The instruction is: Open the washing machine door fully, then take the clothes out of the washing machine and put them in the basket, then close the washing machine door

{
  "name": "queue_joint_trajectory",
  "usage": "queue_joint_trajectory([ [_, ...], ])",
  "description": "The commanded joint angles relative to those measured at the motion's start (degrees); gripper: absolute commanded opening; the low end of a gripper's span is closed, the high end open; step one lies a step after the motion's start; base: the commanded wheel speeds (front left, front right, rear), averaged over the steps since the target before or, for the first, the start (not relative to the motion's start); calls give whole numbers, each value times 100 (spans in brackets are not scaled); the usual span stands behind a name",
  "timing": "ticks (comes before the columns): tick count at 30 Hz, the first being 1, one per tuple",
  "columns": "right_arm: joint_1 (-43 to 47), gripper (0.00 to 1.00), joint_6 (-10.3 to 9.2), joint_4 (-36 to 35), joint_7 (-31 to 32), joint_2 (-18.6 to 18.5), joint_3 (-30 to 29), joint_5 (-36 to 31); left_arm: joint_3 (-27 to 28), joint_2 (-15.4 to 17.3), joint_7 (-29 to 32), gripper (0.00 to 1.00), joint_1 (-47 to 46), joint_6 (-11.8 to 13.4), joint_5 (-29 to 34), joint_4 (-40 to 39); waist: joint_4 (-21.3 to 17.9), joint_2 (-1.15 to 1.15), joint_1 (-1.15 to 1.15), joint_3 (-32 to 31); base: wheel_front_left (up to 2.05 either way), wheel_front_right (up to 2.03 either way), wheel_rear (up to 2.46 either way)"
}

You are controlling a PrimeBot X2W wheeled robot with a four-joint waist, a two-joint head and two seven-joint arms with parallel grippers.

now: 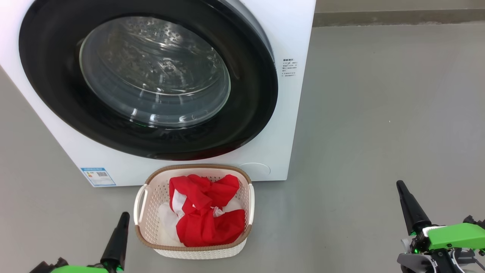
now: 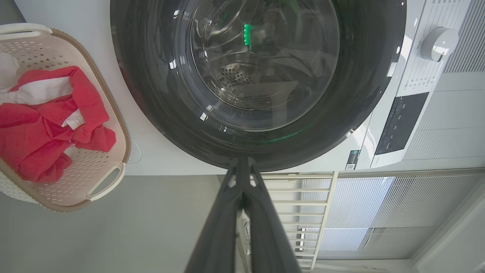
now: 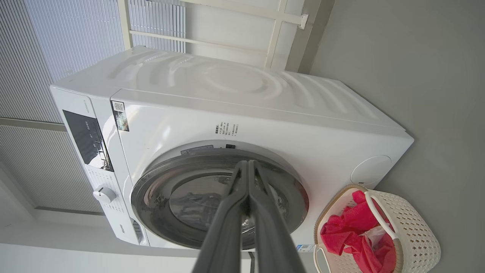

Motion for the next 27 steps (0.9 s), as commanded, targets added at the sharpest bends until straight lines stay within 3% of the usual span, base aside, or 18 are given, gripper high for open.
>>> queue_joint_trajectory([
  [1,-302,0,-4,-171,79,-75,54,189,226,133,80,0,-293,-38,-195,-113,2,0,0,-13,0,0,0],
  [27,-315,0,-4,-169,131,-45,6,210,294,91,146,0,-305,-38,-209,-107,2,0,0,-21,0,0,0],
])
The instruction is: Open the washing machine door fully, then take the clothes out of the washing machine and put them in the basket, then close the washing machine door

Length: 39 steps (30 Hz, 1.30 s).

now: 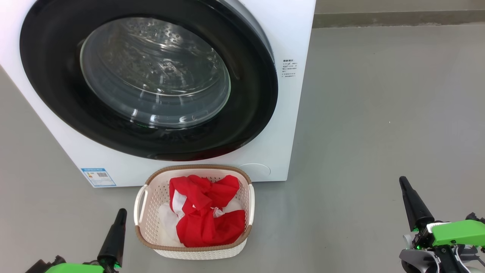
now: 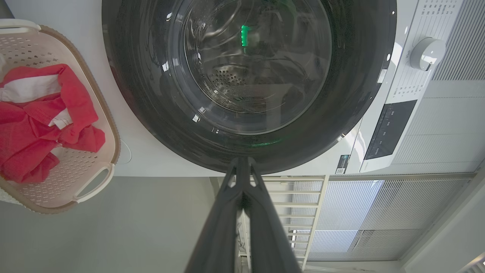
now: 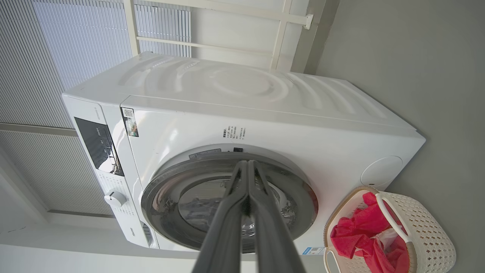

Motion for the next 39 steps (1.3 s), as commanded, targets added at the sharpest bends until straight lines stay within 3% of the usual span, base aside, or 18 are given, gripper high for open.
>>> queue_joint_trajectory([
  [1,-236,0,-4,-168,28,-48,109,14,214,95,53,0,-218,-38,23,-117,0,0,0,0,0,0,0],
  [39,-240,0,-4,-165,66,-15,62,-26,283,46,108,0,-224,-38,81,-114,0,0,0,0,0,0,0],
])
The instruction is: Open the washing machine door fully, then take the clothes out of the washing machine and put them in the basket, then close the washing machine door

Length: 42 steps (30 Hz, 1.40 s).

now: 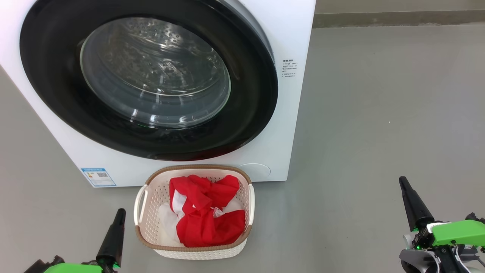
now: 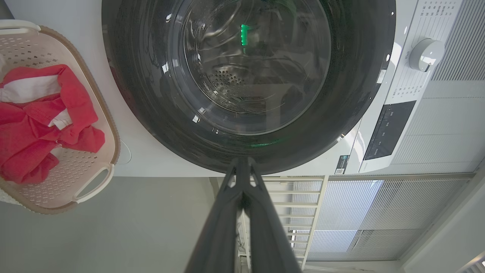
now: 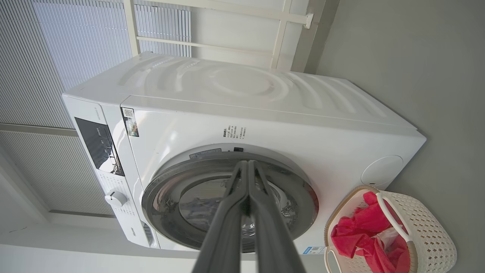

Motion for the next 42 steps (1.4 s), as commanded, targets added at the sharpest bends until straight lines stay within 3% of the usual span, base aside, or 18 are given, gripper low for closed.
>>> queue_joint_trajectory([
  [1,-240,0,-4,-166,33,-35,89,-22,207,69,33,0,-224,-38,64,-116,0,0,0,0,0,0,0],
  [42,-243,0,-4,-164,57,-14,59,-48,254,37,70,0,-228,-38,104,-114,0,0,0,0,0,0,0],
])
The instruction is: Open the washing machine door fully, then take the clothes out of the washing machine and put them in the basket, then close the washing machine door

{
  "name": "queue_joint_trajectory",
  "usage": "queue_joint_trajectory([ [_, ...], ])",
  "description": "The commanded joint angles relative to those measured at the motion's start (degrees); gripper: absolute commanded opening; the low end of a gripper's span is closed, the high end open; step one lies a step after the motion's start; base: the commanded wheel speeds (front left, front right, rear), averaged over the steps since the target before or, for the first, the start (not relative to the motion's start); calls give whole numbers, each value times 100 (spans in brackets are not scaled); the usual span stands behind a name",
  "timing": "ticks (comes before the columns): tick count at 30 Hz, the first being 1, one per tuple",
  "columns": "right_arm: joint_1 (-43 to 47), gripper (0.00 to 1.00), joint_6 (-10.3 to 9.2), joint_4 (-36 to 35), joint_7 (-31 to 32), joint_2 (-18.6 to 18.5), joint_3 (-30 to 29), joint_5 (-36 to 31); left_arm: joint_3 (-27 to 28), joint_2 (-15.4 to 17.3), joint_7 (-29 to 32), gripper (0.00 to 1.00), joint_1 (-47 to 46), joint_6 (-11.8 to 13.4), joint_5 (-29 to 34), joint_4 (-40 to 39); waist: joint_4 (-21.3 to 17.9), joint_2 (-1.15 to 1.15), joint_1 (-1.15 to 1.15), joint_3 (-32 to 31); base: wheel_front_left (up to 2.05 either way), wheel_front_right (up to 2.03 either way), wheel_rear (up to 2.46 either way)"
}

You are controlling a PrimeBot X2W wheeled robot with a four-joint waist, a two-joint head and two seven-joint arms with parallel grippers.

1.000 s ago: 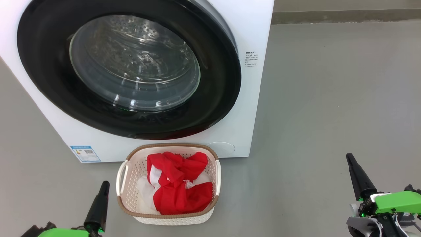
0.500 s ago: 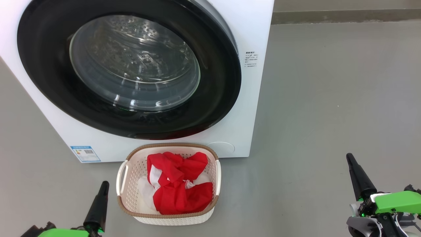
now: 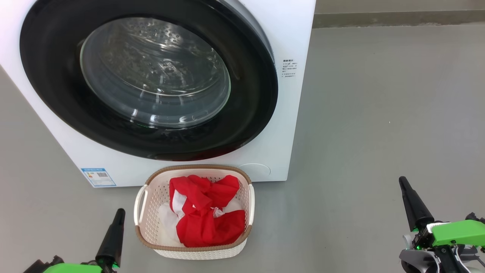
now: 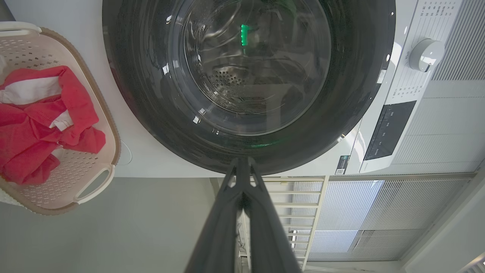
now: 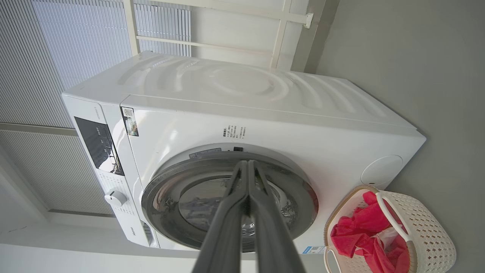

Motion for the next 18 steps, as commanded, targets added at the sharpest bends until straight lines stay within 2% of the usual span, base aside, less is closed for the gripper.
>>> queue_joint_trajectory([
  [1,-243,0,-4,-164,33,-25,77,-26,215,56,46,0,-228,-38,62,-118,0,0,0,0,0,0,0],
  [18,-244,0,-4,-164,40,-19,68,-33,229,46,57,0,-229,-38,73,-117,0,0,0,0,0,0,0],
])
